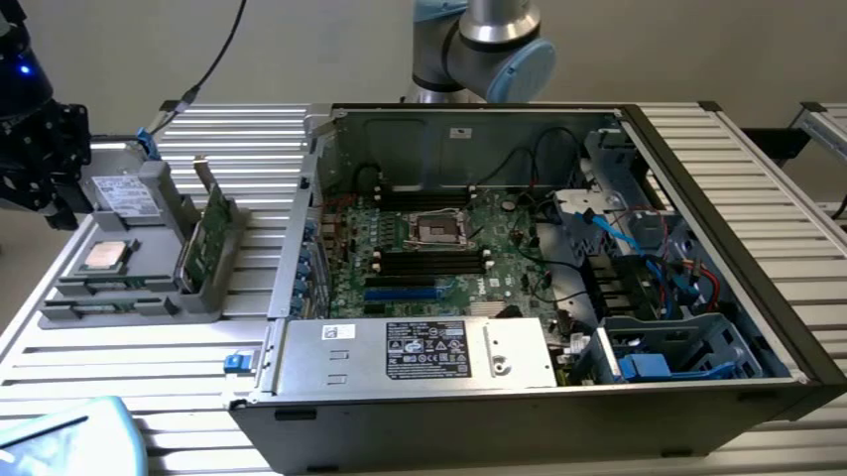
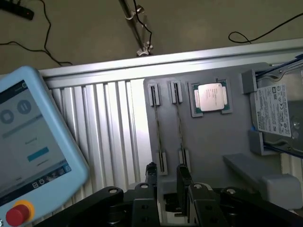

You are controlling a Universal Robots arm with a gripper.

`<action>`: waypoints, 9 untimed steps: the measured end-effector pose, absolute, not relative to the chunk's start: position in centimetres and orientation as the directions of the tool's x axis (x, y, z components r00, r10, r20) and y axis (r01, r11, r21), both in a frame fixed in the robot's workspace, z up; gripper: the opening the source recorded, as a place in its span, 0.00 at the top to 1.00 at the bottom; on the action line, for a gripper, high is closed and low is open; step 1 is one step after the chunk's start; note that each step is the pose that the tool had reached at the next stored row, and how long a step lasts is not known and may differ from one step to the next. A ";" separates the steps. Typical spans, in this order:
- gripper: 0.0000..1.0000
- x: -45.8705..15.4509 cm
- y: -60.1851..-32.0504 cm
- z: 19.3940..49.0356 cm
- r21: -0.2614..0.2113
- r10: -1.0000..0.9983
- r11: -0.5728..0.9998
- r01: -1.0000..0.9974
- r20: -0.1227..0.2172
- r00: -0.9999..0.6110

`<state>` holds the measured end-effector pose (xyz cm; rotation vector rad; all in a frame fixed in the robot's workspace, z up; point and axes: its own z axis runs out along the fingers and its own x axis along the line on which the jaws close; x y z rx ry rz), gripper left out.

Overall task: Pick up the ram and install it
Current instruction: 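Pick up the ram and move it above insertion slot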

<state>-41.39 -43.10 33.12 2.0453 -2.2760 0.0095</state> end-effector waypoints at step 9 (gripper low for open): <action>0.69 -41.9 -43.1 31.5 0.049 -0.998 0.022 -0.999 0.065 -0.019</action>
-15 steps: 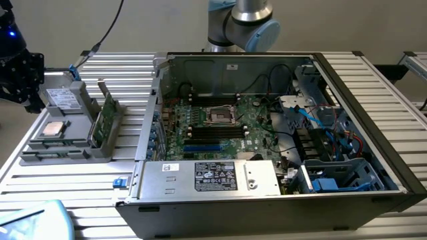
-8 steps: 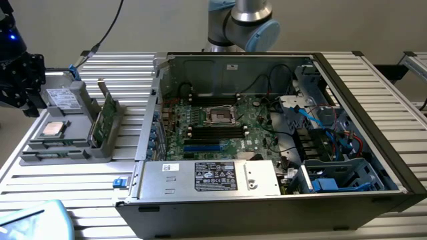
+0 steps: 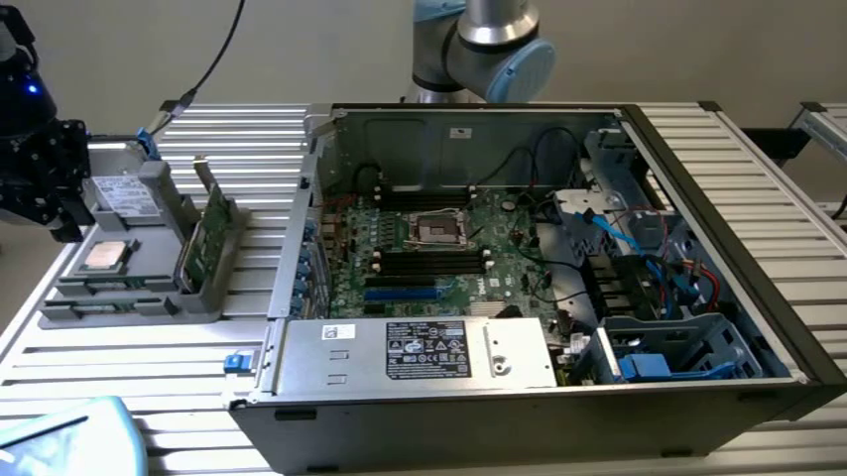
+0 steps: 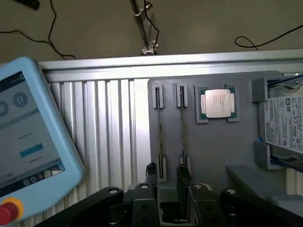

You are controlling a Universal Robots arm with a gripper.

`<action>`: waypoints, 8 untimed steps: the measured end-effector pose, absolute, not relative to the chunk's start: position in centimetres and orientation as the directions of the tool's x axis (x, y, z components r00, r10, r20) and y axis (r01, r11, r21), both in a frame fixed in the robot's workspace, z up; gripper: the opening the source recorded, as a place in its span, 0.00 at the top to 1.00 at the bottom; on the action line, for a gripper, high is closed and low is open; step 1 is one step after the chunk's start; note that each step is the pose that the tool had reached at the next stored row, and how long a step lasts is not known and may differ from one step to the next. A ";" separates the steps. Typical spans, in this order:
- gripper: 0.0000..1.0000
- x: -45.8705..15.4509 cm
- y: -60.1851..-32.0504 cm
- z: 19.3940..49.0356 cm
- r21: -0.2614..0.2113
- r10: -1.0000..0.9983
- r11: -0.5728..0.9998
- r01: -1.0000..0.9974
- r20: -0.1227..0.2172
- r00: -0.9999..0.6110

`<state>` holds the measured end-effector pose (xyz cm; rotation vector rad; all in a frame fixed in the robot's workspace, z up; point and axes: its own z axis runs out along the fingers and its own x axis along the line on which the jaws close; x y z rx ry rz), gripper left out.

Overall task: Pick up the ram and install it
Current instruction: 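Pick up the ram and move it above insertion slot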

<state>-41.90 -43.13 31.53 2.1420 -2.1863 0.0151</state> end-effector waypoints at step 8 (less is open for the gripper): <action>0.69 -42.2 -43.2 30.5 0.051 -0.998 -0.024 -0.998 0.064 0.028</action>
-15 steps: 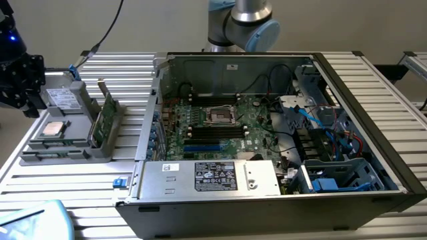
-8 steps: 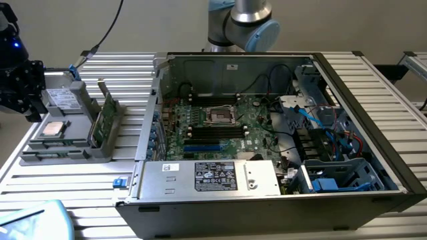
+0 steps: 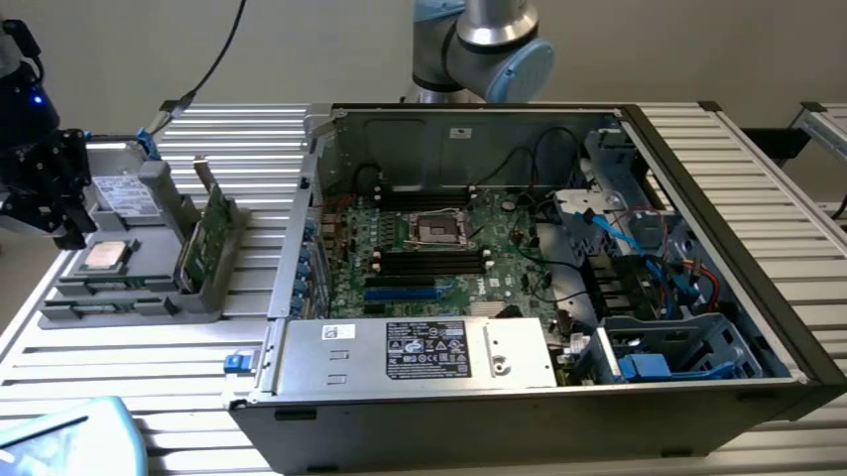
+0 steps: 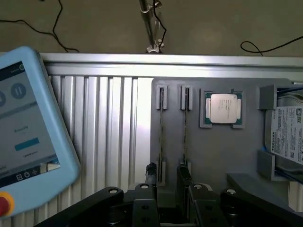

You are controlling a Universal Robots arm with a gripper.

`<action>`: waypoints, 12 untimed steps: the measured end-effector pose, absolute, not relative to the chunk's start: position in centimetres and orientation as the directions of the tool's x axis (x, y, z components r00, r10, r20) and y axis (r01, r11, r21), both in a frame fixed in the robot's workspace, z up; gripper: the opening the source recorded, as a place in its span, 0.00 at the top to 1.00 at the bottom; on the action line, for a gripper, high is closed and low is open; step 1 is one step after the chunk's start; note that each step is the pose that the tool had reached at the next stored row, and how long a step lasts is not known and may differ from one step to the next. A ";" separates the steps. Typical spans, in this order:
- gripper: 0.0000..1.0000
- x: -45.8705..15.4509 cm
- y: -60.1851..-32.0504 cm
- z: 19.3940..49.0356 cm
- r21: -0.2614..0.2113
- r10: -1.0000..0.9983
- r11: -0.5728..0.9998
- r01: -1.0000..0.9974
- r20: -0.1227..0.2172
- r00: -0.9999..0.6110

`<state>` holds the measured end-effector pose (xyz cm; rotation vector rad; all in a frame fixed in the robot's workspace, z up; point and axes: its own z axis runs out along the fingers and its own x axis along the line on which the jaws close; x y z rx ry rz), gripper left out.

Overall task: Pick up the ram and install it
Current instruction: 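Pick up the ram and move it above insertion slot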

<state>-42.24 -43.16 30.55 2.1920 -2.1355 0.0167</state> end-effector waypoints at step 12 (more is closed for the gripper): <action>0.69 -42.6 -43.6 28.6 0.051 -0.997 -0.032 -0.998 0.066 0.035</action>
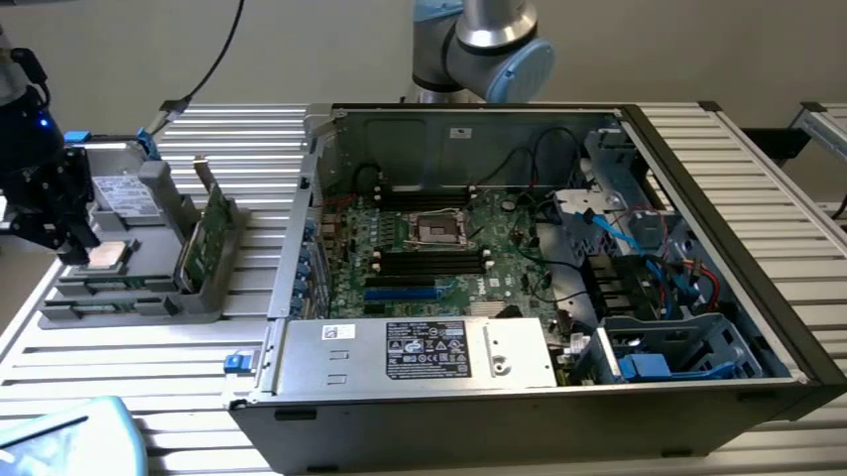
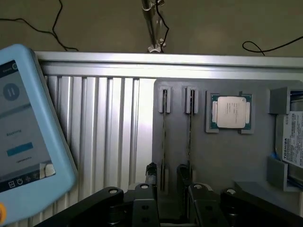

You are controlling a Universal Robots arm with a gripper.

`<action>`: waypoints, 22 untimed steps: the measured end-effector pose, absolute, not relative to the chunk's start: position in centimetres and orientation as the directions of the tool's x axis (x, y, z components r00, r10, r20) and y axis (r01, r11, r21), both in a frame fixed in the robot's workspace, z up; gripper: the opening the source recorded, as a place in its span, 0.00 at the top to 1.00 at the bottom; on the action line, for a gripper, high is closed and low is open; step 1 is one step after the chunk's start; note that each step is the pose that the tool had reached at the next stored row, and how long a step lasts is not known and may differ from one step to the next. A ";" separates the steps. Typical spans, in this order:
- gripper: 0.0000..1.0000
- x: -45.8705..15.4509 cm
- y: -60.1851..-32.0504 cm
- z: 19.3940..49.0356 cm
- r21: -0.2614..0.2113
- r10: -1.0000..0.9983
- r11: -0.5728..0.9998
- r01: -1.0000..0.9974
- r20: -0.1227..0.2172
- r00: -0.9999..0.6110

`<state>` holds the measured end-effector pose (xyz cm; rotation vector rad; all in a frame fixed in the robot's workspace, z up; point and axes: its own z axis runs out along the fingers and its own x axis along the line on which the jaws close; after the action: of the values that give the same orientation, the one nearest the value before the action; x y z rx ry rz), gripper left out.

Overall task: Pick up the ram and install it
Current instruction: 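Pick up the ram and move it above insertion slot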

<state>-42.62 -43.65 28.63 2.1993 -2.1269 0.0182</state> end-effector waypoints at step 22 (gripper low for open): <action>0.69 -42.0 -45.1 25.0 0.050 -0.997 -0.050 -0.997 0.061 0.053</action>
<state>-42.02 -45.09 24.98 2.2214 -2.1092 0.0143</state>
